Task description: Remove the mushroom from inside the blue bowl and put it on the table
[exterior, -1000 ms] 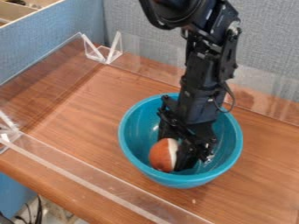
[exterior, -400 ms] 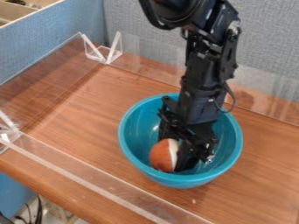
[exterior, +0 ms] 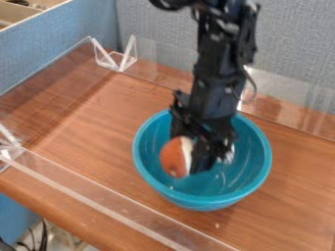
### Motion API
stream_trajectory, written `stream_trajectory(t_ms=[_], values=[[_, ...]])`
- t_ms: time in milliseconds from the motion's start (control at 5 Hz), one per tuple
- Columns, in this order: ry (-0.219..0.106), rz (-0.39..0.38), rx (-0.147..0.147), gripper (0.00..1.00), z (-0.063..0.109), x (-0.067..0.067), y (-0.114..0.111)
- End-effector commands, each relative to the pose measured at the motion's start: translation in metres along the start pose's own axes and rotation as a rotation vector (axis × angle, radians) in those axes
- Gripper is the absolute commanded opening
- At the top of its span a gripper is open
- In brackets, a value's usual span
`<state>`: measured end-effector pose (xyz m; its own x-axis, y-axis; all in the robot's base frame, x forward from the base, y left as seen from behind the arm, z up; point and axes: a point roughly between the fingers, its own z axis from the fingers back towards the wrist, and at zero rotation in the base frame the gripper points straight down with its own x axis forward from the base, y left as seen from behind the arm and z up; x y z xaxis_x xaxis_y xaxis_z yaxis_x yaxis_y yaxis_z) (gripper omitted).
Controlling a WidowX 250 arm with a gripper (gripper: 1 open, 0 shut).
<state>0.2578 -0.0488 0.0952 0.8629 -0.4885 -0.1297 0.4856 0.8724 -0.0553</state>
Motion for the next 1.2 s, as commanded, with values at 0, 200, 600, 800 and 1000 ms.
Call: stream_trajectory(t_ms=[0, 200, 600, 800, 1000], values=[[-0.075, 0.045, 0.07, 0.0, 0.052, 0.001, 0.033], [-0.062, 0.144, 0.083, 0.0, 0.063, -0.011, 0.084], [0.008, 0.211, 0.065, 0.0, 0.035, -0.025, 0.129], [0.034, 0.214, 0.055, 0.0, 0.023, -0.022, 0.136], [0.057, 0.218, 0.049, 0.0, 0.014, -0.019, 0.144]])
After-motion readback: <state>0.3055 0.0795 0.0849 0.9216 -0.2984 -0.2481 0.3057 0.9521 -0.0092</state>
